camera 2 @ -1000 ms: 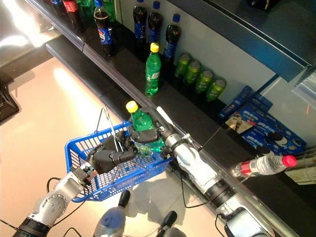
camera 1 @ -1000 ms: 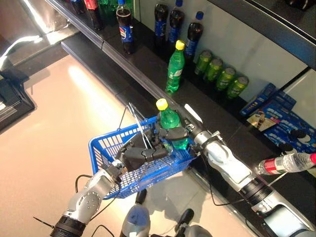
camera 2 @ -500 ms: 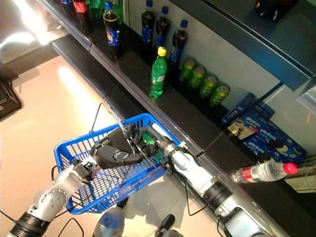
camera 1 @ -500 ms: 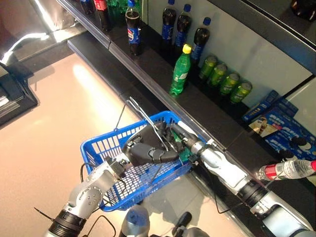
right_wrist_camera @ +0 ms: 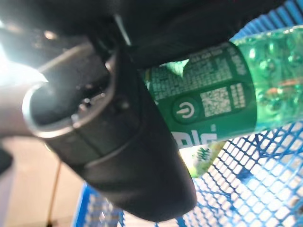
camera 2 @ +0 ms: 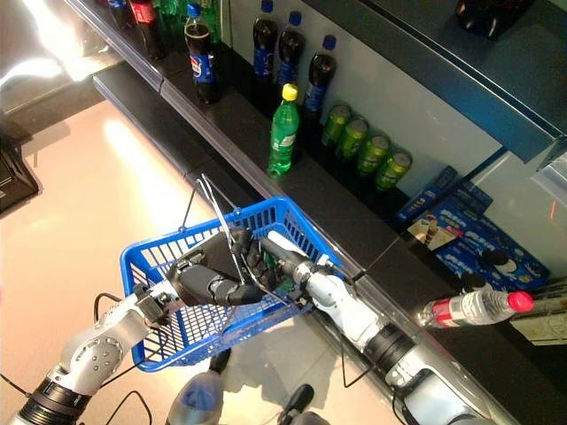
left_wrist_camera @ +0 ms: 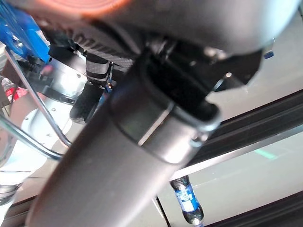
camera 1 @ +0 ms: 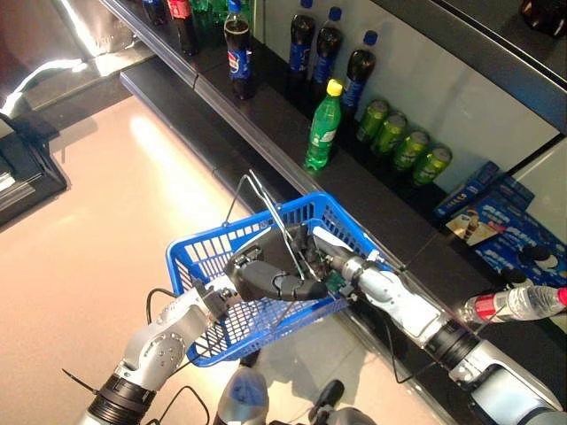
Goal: Pick up the drink and place into the basket.
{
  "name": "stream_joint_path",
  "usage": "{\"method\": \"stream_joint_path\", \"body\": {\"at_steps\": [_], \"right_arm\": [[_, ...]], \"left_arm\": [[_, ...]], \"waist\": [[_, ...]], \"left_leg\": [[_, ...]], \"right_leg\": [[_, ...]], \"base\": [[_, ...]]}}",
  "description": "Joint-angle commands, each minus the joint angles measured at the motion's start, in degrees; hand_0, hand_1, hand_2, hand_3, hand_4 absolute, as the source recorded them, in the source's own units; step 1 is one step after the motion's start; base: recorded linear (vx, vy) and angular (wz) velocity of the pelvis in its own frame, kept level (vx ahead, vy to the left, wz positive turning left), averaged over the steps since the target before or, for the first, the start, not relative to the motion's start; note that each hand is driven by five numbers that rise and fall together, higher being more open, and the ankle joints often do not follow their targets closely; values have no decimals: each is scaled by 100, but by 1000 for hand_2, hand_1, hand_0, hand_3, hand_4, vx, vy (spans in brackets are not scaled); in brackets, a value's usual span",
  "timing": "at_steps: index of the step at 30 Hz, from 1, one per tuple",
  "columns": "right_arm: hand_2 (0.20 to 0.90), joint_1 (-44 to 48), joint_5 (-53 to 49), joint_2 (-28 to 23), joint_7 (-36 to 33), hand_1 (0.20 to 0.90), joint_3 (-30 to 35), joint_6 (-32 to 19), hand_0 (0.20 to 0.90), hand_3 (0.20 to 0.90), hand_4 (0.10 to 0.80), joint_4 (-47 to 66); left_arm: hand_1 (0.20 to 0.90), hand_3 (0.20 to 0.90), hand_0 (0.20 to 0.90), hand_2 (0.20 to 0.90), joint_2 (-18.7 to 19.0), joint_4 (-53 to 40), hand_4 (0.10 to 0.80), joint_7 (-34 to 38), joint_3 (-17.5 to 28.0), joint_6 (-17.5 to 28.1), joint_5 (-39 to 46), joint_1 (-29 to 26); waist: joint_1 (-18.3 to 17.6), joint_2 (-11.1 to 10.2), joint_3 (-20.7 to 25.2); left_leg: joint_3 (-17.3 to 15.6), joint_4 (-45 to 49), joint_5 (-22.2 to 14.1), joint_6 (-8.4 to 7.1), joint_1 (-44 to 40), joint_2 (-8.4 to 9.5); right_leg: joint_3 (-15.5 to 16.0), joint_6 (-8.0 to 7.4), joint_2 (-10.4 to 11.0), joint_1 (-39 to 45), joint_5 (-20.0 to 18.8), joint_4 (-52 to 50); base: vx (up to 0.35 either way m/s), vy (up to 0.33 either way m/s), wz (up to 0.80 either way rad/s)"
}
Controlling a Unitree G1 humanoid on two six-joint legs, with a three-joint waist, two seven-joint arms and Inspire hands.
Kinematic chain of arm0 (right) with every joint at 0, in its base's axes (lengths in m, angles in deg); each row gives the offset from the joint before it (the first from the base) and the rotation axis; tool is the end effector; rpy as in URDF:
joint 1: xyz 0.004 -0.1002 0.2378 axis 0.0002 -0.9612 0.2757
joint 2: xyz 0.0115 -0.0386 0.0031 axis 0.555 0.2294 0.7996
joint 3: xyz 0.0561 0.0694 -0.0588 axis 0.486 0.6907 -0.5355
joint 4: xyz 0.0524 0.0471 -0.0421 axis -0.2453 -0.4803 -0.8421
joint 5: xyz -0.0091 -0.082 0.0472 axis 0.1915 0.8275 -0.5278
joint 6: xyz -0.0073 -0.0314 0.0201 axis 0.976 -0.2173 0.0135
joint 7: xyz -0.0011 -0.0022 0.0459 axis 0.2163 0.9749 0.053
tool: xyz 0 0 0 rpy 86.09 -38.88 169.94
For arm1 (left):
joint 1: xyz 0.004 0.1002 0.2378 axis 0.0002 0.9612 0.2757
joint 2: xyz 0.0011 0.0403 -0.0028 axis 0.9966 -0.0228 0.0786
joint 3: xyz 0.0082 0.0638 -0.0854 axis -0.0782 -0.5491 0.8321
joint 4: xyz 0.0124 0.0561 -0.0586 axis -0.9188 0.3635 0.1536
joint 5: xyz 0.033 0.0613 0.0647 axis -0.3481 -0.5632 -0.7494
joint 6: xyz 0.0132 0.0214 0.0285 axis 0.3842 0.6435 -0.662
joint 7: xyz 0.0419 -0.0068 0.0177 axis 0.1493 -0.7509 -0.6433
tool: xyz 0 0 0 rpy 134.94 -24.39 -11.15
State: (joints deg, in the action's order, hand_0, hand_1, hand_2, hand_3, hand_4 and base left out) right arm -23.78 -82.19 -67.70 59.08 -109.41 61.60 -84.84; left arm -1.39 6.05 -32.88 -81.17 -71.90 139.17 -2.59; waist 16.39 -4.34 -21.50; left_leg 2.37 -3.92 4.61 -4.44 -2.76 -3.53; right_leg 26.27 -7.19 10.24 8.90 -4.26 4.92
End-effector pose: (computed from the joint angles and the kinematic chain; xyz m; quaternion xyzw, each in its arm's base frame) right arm 0.2698 -0.1252 0.0781 -0.3792 0.0113 0.3476 0.8575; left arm 0.2106 0.1790 0.0876 -0.2481 0.0276 -0.4589 0.8527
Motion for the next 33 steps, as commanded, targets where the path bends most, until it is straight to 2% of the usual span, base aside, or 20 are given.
{"method": "stream_joint_path", "body": {"at_steps": [1, 16, 21, 33], "right_arm": [[300, 692, 163, 182, 175, 300, -574, -472, 300, 200, 100, 109], [300, 1575, 538, -53, 1486, 300, -1178, -244, 300, 200, 100, 53], [300, 1736, 435, 58, 1970, 300, -1345, -100, 300, 200, 100, -195], [300, 1651, 344, 491, 2646, 300, -1549, 192, 300, 200, 100, -712]], "left_arm": [[300, 200, 300, 300, -659, -1390, 100, -1121, -543, 808, 490, -890], [300, 200, 300, 300, -506, -1473, 100, -1320, -879, 748, 369, -1168], [300, 200, 300, 300, -539, -1496, 100, -1352, -967, 720, 333, -1263], [300, 200, 300, 300, -651, -1630, 100, -1425, -1075, 656, 259, -1349]], "waist": [[0, -78, 1879], [101, -184, 1873], [134, -199, 1885], [250, -244, 1883]], "left_leg": [[-168, -108, -58, -74, 81, -2], [-87, -108, -15, -92, 82, 18], [-67, -108, -8, -91, 76, 27], [5, -108, -21, -84, 73, 51]], "right_leg": [[163, -171, 29, 457, 331, -25], [216, -141, -8, 502, 320, -27], [243, -127, -12, 508, 319, -32], [301, -115, -21, 532, 324, -31]], "base": [[0, 0, 0], [2, -1, 1], [5, 4, 3], [4, 0, 2]]}}
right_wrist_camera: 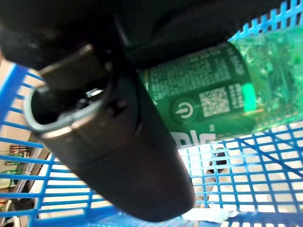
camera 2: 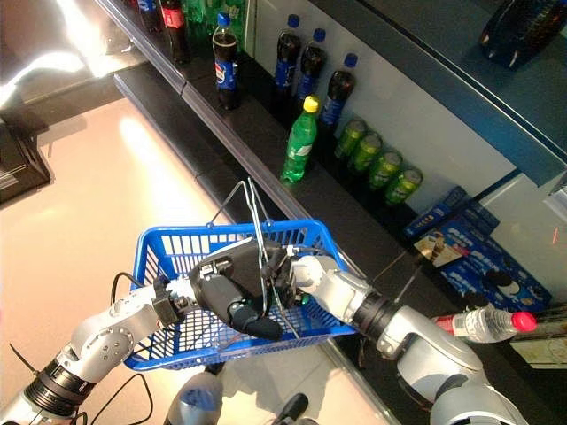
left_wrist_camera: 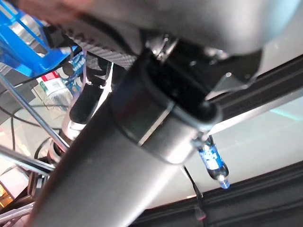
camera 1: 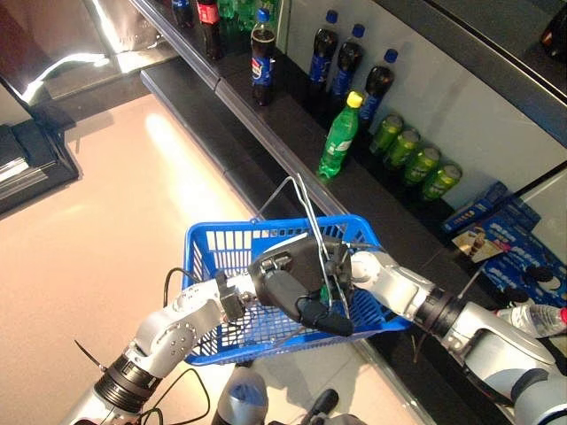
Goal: Pick up the drink and place into the basket.
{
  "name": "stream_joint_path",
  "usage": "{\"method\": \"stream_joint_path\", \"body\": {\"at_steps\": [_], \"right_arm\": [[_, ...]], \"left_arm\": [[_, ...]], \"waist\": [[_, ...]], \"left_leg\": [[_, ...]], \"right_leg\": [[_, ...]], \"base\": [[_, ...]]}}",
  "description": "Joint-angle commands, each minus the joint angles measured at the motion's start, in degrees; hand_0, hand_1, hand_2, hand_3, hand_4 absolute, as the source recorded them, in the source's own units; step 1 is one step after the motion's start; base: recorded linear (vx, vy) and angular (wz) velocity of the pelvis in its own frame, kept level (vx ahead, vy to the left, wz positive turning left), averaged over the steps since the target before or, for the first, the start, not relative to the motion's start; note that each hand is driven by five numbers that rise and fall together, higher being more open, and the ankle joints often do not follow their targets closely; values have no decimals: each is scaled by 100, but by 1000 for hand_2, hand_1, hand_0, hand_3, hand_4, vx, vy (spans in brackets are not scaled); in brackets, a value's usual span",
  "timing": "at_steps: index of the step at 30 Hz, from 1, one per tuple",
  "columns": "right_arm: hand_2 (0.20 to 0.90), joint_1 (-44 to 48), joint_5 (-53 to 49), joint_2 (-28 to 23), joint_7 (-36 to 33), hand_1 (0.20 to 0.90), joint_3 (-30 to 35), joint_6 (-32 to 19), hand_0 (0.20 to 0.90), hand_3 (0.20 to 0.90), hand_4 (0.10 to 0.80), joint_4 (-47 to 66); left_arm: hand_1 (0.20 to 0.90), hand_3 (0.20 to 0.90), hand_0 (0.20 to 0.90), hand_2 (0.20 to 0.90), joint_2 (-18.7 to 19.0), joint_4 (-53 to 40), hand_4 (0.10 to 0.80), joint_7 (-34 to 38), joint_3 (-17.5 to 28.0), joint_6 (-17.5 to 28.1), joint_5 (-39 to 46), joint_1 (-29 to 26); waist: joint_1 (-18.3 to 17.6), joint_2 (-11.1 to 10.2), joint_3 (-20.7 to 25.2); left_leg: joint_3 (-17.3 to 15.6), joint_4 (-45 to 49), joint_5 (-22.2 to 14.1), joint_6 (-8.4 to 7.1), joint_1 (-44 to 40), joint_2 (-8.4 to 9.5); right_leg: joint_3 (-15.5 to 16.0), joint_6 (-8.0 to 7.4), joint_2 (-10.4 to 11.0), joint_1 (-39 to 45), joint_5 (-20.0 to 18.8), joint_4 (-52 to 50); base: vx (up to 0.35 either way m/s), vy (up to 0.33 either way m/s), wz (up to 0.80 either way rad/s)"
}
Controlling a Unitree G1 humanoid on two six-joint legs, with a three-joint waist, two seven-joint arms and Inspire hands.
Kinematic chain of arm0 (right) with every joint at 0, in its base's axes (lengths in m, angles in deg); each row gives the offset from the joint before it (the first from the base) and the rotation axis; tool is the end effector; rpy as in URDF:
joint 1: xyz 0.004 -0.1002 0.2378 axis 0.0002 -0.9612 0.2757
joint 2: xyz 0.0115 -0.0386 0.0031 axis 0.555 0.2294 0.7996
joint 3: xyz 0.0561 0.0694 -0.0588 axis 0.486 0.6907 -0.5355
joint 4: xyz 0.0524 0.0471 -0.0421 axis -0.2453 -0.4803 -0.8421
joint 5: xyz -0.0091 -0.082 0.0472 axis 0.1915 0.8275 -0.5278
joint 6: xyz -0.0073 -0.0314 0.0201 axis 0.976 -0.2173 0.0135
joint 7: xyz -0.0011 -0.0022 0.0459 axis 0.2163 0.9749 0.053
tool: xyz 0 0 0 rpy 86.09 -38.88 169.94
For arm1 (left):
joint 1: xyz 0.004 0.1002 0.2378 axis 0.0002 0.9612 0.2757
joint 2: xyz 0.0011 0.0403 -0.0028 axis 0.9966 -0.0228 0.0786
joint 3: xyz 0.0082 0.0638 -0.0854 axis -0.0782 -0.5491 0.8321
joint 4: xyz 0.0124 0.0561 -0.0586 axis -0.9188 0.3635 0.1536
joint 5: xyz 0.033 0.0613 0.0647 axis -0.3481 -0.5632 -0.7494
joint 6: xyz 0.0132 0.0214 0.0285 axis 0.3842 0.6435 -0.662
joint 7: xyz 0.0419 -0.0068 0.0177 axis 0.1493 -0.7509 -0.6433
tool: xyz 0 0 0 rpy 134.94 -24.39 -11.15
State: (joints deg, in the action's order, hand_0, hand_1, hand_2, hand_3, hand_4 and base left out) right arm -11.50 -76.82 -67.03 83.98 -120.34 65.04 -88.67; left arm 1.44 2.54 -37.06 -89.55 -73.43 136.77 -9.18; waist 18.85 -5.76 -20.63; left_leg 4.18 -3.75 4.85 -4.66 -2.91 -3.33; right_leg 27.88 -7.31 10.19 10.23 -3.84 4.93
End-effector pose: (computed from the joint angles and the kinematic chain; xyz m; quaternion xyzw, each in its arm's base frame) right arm 0.2894 -0.0994 0.0999 -0.4921 0.0879 0.5260 0.6880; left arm 0.2163 0.1542 0.1041 -0.1823 0.0348 -0.5713 0.7995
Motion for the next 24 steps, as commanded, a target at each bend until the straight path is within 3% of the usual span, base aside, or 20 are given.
{"method": "stream_joint_path", "body": {"at_steps": [1, 18, 19, 20, 24], "right_arm": [[300, 424, -195, 433, 173, 300, -458, -139, 300, 200, 100, -335], [300, 258, 260, 906, 647, 300, -416, 141, 300, 200, 100, -1056], [573, 222, 340, 950, 696, 573, -414, 207, 573, 518, 418, -1106], [900, 213, 357, 954, 703, 900, -417, 222, 900, 900, 800, -1111], [900, 201, 440, 1009, 728, 900, -390, 275, 900, 900, 800, -1164]], "left_arm": [[300, 200, 300, 300, -934, -1280, 100, -1013, -236, 811, 497, -691], [300, 200, 300, 300, -1117, -1451, 100, -1034, -245, 658, 395, -671], [300, 200, 300, 300, -1137, -1462, 100, -1044, -231, 632, 386, -660], [300, 200, 300, 300, -1140, -1464, 100, -1048, -232, 631, 378, -655], [300, 200, 300, 300, -1183, -1471, 100, -1080, -221, 593, 341, -642]], "waist": [[5, -103, 1796], [97, -99, 1791], [100, -97, 1788], [100, -97, 1787], [103, -101, 1776]], "left_leg": [[-176, -125, -45, -63, 88, 30], [-130, -125, -53, -45, 91, 53], [-131, -125, -58, -41, 89, 53], [-132, -125, -60, -40, 88, 54], [-128, -125, -63, -36, 90, 60]], "right_leg": [[141, -103, -15, 399, 283, -31], [169, -73, -42, 394, 303, -41], [168, -71, -39, 388, 306, -45], [167, -72, -39, 388, 306, -46], [157, -70, -43, 384, 305, -43]], "base": [[0, 0, 0], [0, 0, 0], [0, 0, 0], [0, 0, 0], [0, 0, 0]]}}
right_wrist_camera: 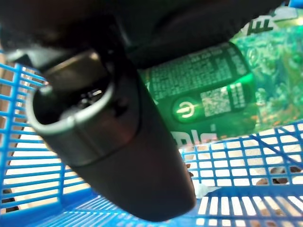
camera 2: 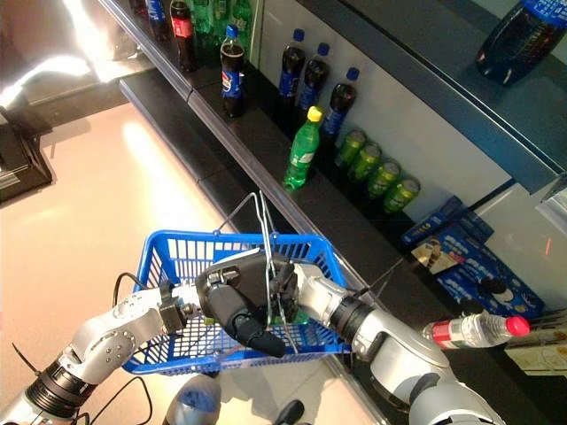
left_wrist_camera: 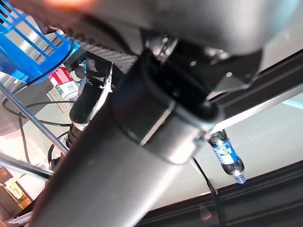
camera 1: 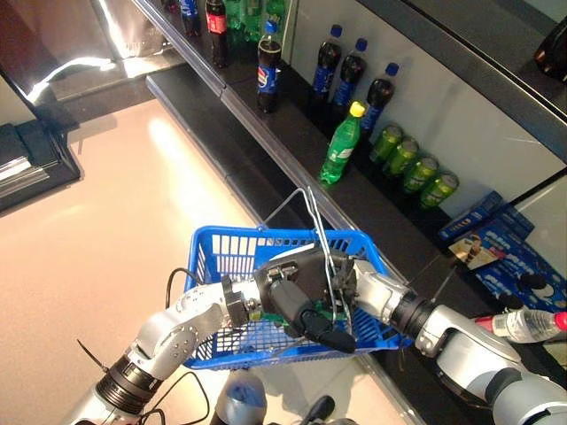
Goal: Pick up the drink and place into the basket.
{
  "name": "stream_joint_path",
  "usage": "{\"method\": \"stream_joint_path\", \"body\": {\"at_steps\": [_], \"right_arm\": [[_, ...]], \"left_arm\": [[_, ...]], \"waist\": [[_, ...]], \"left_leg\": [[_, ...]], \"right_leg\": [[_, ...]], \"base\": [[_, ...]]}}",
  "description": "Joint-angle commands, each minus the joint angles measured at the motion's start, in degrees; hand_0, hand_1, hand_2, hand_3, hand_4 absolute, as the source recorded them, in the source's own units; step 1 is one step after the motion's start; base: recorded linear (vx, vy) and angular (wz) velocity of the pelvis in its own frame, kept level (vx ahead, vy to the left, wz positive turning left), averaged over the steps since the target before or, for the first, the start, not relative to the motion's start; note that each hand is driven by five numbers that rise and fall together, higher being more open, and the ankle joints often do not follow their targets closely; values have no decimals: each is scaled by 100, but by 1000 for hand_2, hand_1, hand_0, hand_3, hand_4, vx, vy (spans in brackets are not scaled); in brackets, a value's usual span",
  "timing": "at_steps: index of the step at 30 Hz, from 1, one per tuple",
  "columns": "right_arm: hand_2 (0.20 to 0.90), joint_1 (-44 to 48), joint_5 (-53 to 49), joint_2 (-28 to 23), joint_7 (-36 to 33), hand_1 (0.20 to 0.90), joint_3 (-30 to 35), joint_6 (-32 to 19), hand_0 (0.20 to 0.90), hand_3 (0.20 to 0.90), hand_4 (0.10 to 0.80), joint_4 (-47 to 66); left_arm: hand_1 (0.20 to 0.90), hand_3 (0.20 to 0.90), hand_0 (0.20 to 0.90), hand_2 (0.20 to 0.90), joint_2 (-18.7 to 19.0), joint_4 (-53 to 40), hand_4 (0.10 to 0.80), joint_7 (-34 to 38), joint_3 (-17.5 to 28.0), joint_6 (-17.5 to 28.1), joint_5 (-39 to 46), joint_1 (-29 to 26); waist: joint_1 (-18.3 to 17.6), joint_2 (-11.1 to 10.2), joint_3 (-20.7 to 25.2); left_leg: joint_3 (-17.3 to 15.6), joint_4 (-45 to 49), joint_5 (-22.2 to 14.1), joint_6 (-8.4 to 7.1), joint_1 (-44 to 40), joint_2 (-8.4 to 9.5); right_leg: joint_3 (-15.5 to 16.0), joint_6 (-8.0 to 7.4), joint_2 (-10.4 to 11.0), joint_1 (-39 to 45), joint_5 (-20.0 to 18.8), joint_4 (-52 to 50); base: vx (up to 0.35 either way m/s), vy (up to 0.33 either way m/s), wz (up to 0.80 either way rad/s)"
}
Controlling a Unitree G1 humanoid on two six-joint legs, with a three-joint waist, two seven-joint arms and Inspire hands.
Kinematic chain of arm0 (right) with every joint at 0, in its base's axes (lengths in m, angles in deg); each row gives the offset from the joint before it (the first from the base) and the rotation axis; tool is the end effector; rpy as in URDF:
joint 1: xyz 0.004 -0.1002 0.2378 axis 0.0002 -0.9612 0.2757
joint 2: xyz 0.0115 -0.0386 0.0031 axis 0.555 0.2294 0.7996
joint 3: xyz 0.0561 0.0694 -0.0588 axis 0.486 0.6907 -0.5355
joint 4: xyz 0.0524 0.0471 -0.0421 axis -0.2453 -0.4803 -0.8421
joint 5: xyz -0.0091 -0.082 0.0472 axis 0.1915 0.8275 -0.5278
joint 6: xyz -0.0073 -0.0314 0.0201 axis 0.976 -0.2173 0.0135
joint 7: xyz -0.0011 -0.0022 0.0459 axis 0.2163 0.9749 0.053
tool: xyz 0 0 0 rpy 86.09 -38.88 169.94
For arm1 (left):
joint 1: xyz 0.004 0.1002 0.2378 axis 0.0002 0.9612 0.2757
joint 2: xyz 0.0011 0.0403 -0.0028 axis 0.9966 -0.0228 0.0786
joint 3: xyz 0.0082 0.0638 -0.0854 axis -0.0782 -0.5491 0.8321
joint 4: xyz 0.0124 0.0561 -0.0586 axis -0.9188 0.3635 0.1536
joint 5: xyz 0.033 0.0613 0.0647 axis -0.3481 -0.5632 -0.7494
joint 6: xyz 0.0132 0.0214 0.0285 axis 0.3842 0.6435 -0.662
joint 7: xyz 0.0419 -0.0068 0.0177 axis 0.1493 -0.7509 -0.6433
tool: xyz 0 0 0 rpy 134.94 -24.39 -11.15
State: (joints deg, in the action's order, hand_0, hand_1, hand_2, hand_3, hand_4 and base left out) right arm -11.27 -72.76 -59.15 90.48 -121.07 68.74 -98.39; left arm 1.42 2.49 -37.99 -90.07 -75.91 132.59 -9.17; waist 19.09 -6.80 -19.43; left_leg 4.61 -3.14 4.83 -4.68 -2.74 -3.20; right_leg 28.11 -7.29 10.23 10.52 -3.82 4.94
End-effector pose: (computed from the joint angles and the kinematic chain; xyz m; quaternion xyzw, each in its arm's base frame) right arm 0.2930 -0.0817 0.0776 -0.4887 0.1764 0.5508 0.6532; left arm 0.2155 0.1531 0.1009 -0.1480 0.0589 -0.5794 0.7993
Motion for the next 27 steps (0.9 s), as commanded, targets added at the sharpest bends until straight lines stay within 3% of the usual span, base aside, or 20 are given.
{"method": "stream_joint_path", "body": {"at_steps": [1, 18, 27], "right_arm": [[900, 178, 33, 221, 78, 900, -317, -94, 900, 900, 800, -192], [900, 132, 124, 257, 4, 900, -130, -55, 900, 900, 800, -216], [900, 128, -25, 52, -219, 900, 63, 86, 900, 900, 800, 109]], "left_arm": [[300, 200, 300, 300, -1182, -1465, 100, -987, -169, 841, 759, -642], [300, 200, 300, 300, -1234, -1509, 100, -895, 1, 799, 730, -566], [300, 200, 300, 300, -1192, -1415, 100, -677, 175, 1002, 730, -493]], "waist": [[79, 3, 1656], [55, 4, 1633], [-16, -4, 1622]], "left_leg": [[-171, -186, -61, -34, 73, 47], [-215, -186, -64, -22, 63, 41], [-248, -186, -66, -21, 50, 44]], "right_leg": [[134, -72, -48, 355, 303, -44], [96, -57, -57, 336, 292, -40], [25, -68, -56, 307, 246, -20]], "base": [[0, 0, 0], [0, 0, 0], [1, 3, 0]]}}
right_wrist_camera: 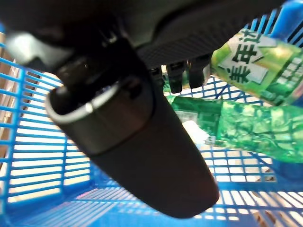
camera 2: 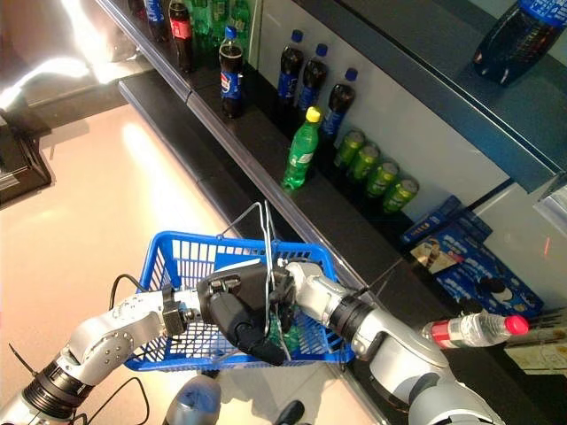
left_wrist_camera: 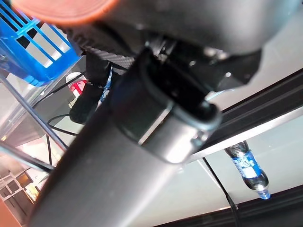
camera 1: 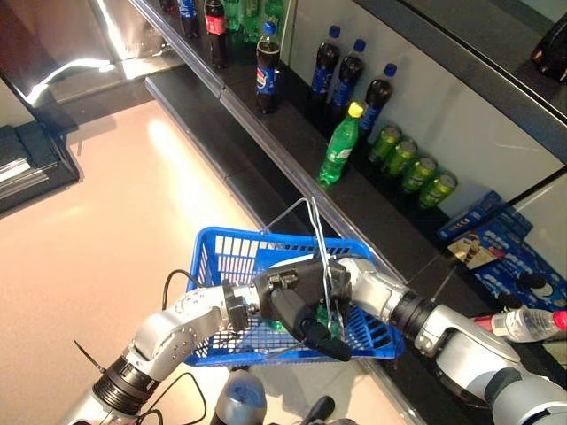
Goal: Pick up the drink and place into the basket.
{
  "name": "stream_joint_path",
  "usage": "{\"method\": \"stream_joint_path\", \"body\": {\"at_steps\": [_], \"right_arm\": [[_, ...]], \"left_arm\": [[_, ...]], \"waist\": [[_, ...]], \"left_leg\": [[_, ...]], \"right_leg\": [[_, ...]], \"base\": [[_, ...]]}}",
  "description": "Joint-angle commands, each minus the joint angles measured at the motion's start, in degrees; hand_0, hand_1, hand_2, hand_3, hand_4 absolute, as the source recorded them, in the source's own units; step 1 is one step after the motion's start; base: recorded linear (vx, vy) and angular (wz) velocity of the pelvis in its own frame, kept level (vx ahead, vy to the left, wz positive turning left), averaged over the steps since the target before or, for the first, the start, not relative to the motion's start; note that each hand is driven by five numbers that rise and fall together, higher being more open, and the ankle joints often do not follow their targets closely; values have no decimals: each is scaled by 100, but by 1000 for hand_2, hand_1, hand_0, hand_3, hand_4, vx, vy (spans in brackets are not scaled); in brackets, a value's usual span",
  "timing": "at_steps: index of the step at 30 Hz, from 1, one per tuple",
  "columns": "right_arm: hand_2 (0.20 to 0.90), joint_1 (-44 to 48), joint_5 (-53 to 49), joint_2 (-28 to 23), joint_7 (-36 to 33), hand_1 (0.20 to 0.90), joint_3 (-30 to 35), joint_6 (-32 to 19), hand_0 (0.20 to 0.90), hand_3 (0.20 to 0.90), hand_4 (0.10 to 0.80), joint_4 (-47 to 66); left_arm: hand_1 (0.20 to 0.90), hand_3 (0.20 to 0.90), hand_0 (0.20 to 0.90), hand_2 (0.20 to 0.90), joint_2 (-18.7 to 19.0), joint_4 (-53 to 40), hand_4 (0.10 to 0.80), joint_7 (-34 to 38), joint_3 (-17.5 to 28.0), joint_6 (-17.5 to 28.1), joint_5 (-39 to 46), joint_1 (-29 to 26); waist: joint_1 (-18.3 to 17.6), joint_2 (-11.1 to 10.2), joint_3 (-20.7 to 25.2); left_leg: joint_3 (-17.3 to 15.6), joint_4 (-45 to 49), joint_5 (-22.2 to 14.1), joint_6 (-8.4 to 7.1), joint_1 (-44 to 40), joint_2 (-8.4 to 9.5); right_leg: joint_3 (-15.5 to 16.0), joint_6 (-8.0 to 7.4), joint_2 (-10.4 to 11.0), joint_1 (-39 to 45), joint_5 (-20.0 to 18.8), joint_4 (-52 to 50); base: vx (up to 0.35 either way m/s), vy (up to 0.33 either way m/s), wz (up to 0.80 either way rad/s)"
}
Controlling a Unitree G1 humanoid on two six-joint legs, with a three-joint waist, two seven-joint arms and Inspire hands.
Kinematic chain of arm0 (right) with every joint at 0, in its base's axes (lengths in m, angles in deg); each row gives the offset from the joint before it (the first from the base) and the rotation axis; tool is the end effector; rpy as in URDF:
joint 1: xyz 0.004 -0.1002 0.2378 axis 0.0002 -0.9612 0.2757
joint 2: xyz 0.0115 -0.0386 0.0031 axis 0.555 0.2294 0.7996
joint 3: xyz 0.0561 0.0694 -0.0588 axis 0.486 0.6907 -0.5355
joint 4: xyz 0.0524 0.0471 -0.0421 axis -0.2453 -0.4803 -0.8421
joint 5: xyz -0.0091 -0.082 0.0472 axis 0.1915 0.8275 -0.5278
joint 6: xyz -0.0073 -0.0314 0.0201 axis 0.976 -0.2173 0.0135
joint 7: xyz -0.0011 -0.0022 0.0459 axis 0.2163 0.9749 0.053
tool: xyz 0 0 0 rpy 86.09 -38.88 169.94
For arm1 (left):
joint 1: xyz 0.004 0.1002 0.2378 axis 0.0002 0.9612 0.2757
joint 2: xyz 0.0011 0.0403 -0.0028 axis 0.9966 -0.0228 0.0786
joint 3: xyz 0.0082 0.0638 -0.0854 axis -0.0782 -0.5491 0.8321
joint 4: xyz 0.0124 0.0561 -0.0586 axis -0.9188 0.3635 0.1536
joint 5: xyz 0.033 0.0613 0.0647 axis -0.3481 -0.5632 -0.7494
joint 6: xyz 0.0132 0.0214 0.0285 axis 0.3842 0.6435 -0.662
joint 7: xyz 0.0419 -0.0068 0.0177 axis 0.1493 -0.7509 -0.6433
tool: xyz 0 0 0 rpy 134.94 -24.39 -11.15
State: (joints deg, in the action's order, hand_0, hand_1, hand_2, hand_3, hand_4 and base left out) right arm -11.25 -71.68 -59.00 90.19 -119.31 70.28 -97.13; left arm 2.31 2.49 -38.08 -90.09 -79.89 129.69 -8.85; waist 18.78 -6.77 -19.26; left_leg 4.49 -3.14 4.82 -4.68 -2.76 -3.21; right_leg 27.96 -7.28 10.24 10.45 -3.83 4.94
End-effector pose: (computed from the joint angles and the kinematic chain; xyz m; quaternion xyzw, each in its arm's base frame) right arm 0.2946 -0.0813 0.0835 -0.4902 0.1708 0.5376 0.6645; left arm 0.2143 0.1564 0.0969 -0.1191 0.1000 -0.5761 0.8025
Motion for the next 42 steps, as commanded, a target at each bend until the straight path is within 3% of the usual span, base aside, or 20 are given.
{"method": "stream_joint_path", "body": {"at_steps": [1, 18, 24, 30, 34, 37, 39, 42], "right_arm": [[900, 38, -165, -141, -265, 900, 1, -54, 900, 900, 800, 202], [900, -701, -369, -960, -707, 900, 1083, -28, 900, 900, 800, 1393], [900, -1244, -569, -1150, -1324, 900, 1752, -300, 900, 900, 800, 1816], [900, -2289, -810, -1058, -2256, 900, 2791, -908, 900, 900, 800, 2265], [900, -3206, -1115, -831, -2837, 900, 3509, -1656, 900, 900, 800, 2421], [900, -3460, -1146, -692, -2934, 900, 3690, -1831, 900, 900, 800, 2464], [900, -4058, -1289, -357, -3188, 900, 4169, -2415, 900, 900, 800, 2597], [900, -4280, -1344, -243, -3281, 900, 4336, -2650, 900, 900, 800, 2585]], "left_arm": [[300, 200, 300, 300, -1241, -1335, 100, -567, 385, 1488, 1101, -424], [300, 200, 300, 300, -1122, -884, 100, 221, 1466, 2021, 1131, 72], [300, 200, 300, 300, -1155, -634, 100, 515, 1772, 2245, 1080, 289], [300, 200, 300, 300, -1284, -482, 100, 751, 2132, 2542, 876, 612], [300, 200, 300, 300, -1452, -287, 100, 976, 2459, 2861, 830, 881], [300, 200, 300, 300, -1524, -221, 100, 1033, 2553, 2957, 762, 963], [300, 200, 300, 300, -1647, -60, 100, 1122, 2922, 3134, 685, 1207], [300, 200, 300, 300, -1640, 100, 100, 1186, 3060, 3307, 694, 1277]], "waist": [[-47, 3, 1613], [-406, 84, 1611], [-597, 151, 1610], [-872, 285, 1605], [-1076, 386, 1600], [-1134, 412, 1609], [-1319, 468, 1629], [-1417, 488, 1629]], "left_leg": [[-287, -186, -73, -16, 44, 46], [-557, -186, -165, 22, -70, -12], [-658, -186, -214, 45, -118, -32], [-852, -186, -266, 75, -159, -68], [-949, -186, -314, 106, -185, -84], [-980, -186, -328, 117, -190, -90], [-1069, -186, -357, 135, -193, -113], [-1121, -186, -380, 135, -208, -120]], "right_leg": [[-19, -77, -45, 286, 229, -19], [-303, -147, 41, 179, 147, 6], [-471, -177, 75, 117, 125, 6], [-677, -224, 139, -1, 61, 6], [-838, -251, 171, -93, 35, 6], [-891, -256, 179, -118, 32, 6], [-1009, -267, 203, -193, 21, 6], [-1071, -279, 208, -222, 7, 6]], "base": [[11, 34, -3], [6, 21, -8], [8, 23, -12], [-6, 35, -23], [-7, 34, -17], [-2, 18, -11], [-11, 18, -21], [-2, -3, -25]]}}
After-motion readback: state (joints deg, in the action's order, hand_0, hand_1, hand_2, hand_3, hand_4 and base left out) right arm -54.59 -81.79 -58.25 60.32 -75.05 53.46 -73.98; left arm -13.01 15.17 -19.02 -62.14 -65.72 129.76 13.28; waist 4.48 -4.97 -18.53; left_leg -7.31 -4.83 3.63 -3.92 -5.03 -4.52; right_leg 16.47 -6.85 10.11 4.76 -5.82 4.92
